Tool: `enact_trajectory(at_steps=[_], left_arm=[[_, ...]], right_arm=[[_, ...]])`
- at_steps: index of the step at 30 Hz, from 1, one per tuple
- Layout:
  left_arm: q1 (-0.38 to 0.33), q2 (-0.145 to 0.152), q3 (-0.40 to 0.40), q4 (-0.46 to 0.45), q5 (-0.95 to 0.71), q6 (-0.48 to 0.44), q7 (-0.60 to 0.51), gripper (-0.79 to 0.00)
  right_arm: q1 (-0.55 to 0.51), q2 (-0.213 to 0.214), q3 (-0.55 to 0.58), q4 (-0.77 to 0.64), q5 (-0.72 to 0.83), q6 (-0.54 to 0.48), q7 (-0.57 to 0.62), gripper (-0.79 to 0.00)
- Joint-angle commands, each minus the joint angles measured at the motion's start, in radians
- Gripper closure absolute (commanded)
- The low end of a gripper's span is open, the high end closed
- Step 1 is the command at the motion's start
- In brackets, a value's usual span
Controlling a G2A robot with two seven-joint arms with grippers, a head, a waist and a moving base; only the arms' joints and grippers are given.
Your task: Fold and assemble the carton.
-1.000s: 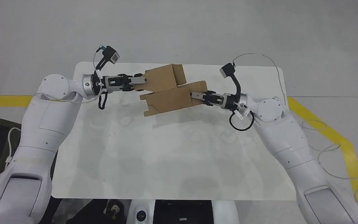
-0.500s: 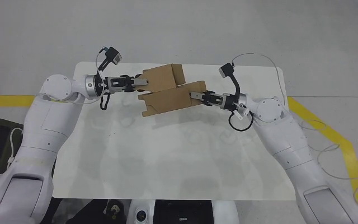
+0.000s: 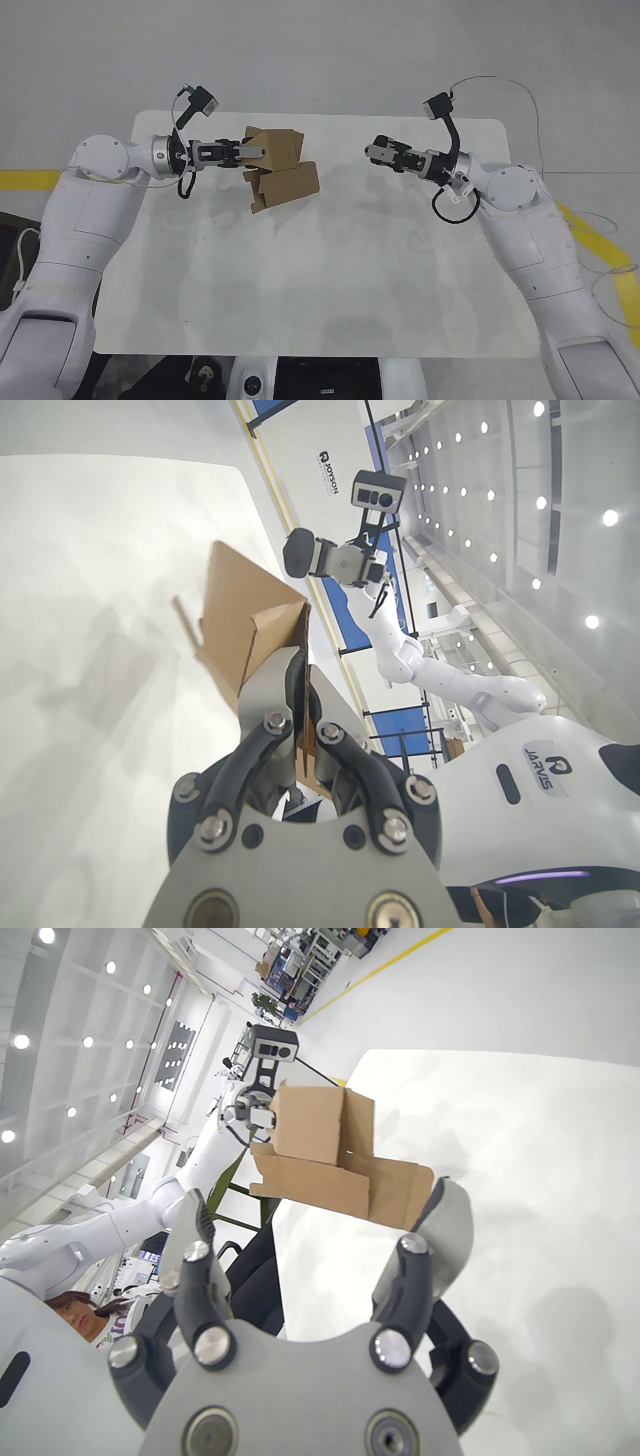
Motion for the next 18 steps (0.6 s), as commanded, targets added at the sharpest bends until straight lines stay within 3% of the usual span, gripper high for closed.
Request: enact_trajectory(at_steps=[1,9,18], left_arm=[[0.006,0.0,0.002,-0.012,0.005,-0.002,0.003,0.0],[0.034,0.007,-0.001,-0.087,-0.004,0.005,-0.004,0.0],[0.071,0.027,-0.015,-0.181,-0.035,0.021,-0.021,0.0]], right_arm=[[0.0,-0.003,-0.01,-0.015,0.053,-0.015,0.029,-0.785],[0.056,-0.044,-0.13,0.078,0.213,-0.086,0.122,-0.785],[0.134,-0.1,-0.243,0.213,0.376,-0.163,0.152,-0.699]])
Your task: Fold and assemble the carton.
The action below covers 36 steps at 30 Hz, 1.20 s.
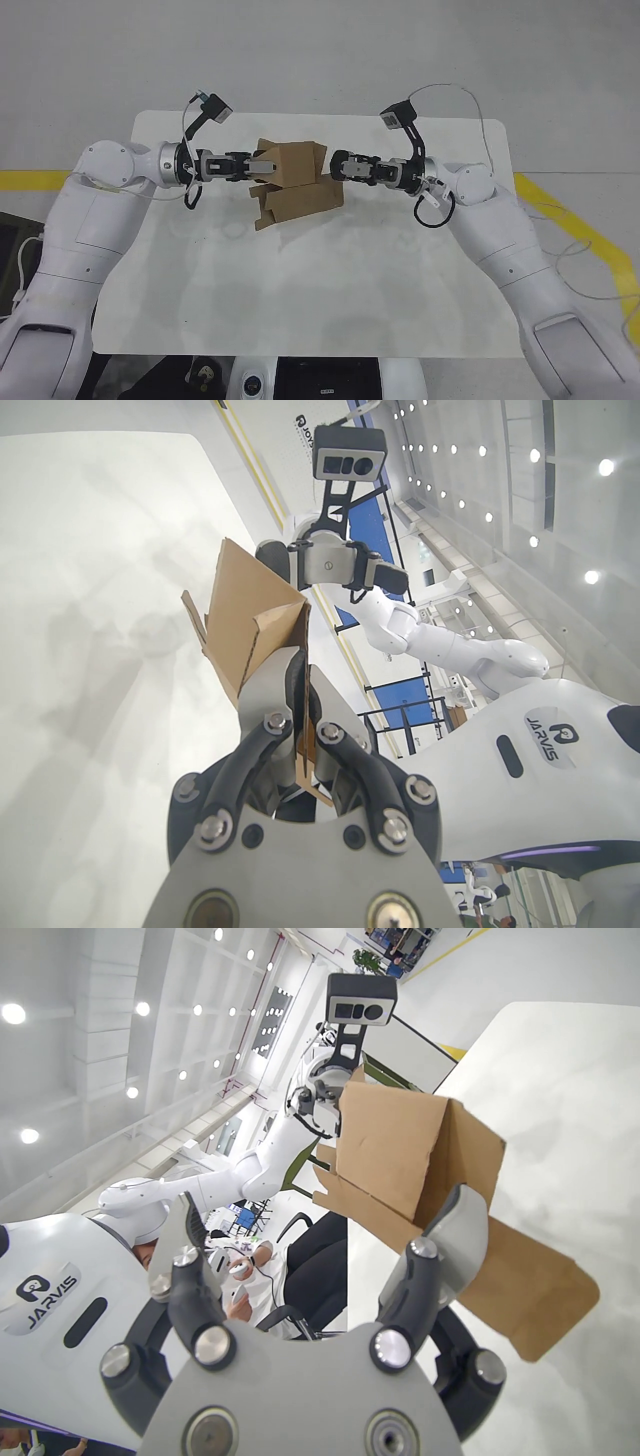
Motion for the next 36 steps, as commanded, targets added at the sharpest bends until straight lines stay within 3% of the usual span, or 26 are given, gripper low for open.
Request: enact_trajectory(at_steps=[1,14,17,23,29,36], left_arm=[[0.007,0.004,-0.002,-0.015,-0.008,0.004,-0.004,0.0],[0.02,0.025,-0.012,-0.061,-0.057,0.021,-0.021,0.0],[0.02,0.028,-0.012,-0.064,-0.06,0.02,-0.02,0.0],[0.013,0.032,-0.007,-0.058,-0.061,0.017,-0.017,0.0],[0.008,0.035,0.002,-0.047,-0.062,0.013,-0.013,0.0],[0.005,0.039,0.014,-0.033,-0.058,0.006,-0.006,0.0]], right_arm=[[0.009,-0.008,-0.019,0.012,0.019,-0.007,-0.008,-0.683],[0.039,-0.026,-0.086,0.065,0.071,-0.009,-0.01,-0.653],[0.04,-0.031,-0.102,0.06,0.09,-0.003,-0.004,-0.591],[0.042,-0.041,-0.13,0.066,0.12,0.0,0.0,-0.548],[0.05,-0.048,-0.14,0.079,0.145,0.002,0.001,-0.391],[0.058,-0.042,-0.132,0.084,0.144,0.018,0.017,-0.342]])
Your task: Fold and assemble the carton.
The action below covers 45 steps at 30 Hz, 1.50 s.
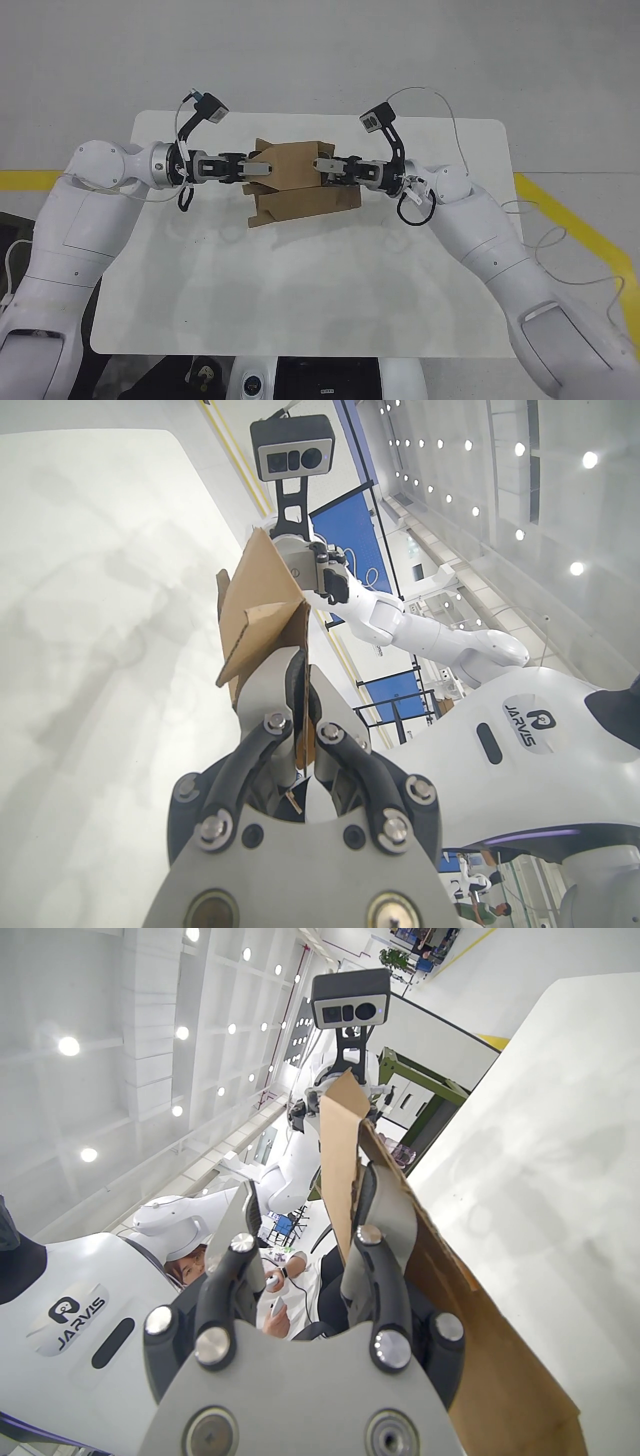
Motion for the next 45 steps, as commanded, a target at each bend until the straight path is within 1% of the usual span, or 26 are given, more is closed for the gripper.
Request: enact_trajectory(at_steps=[1,10,15,18,22,24,27,30,31,32,34,35,36,45], left_arm=[[0.0,0.001,0.005,0.001,0.001,-0.002,0.002,0.0],[0.0,0.005,0.026,-0.001,0.003,-0.008,0.008,0.0],[-0.002,0.008,0.034,-0.008,0.002,-0.009,0.009,0.0],[-0.003,0.009,0.039,-0.014,0.001,-0.008,0.008,0.0],[-0.001,0.011,0.046,-0.022,0.001,-0.008,0.008,0.0],[-0.001,0.012,0.049,-0.025,0.002,-0.008,0.008,0.0],[0.0,0.013,0.052,-0.023,-0.004,-0.003,0.003,0.0],[-0.001,0.015,0.054,-0.021,-0.009,-0.001,0.001,0.0],[-0.002,0.015,0.054,-0.021,-0.009,-0.001,0.001,-0.037],[-0.002,0.016,0.053,-0.02,-0.01,0.0,0.001,-0.126],[-0.004,0.017,0.052,-0.018,-0.014,0.002,-0.002,-0.468],[-0.005,0.018,0.05,-0.017,-0.016,0.003,-0.003,-0.727],[-0.005,0.018,0.049,-0.015,-0.019,0.004,-0.004,-0.785],[-0.006,0.021,0.037,-0.016,-0.054,0.016,-0.016,-0.785]], right_arm=[[0.003,0.002,0.0,-0.002,-0.006,0.011,0.011,-0.336],[0.024,0.001,-0.013,0.002,-0.017,0.036,0.036,-0.277],[0.034,-0.003,-0.024,0.014,-0.022,0.043,0.043,-0.265],[0.039,-0.005,-0.028,0.02,-0.023,0.045,0.045,-0.24],[0.043,-0.006,-0.031,0.023,-0.023,0.046,0.046,-0.163],[0.043,-0.006,-0.034,0.025,-0.023,0.05,0.05,-0.077],[0.043,-0.007,-0.036,0.029,-0.024,0.053,0.053,-0.003],[0.042,-0.007,-0.037,0.032,-0.023,0.054,0.054,0.0],[0.042,-0.007,-0.037,0.032,-0.022,0.054,0.054,0.0],[0.041,-0.007,-0.037,0.033,-0.022,0.054,0.054,0.0],[0.04,-0.007,-0.036,0.036,-0.021,0.054,0.054,0.0],[0.041,-0.007,-0.036,0.038,-0.023,0.054,0.054,0.0],[0.041,-0.007,-0.035,0.043,-0.027,0.052,0.052,0.0],[0.047,-0.016,-0.042,0.08,-0.082,0.016,0.015,0.0]])
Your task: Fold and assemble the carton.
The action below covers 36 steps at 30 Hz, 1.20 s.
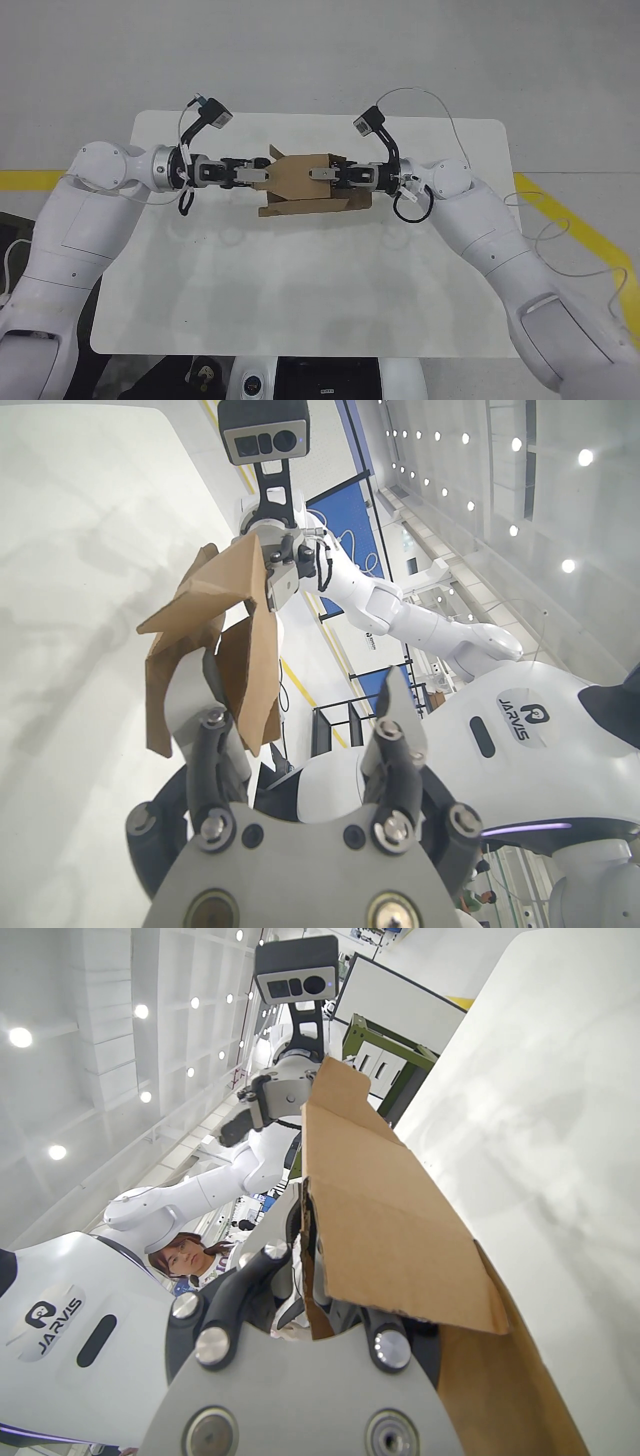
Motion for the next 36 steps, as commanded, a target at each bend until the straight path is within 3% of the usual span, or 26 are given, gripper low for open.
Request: enact_trajectory(at_steps=[1,23,36], left_arm=[[0.0,0.0,-0.002,-0.001,-0.006,0.002,-0.002,-0.785],[-0.005,-0.006,-0.018,-0.038,-0.095,0.04,-0.04,-0.785],[-0.016,-0.016,0.005,-0.063,0.017,-0.023,0.023,-0.785]], right_arm=[[0.002,-0.004,-0.003,0.007,-0.012,-0.01,-0.01,0.0],[0.017,-0.061,-0.021,0.067,-0.143,-0.039,-0.135,0.0],[0.018,-0.088,-0.012,0.086,-0.153,-0.048,-0.135,0.0]])
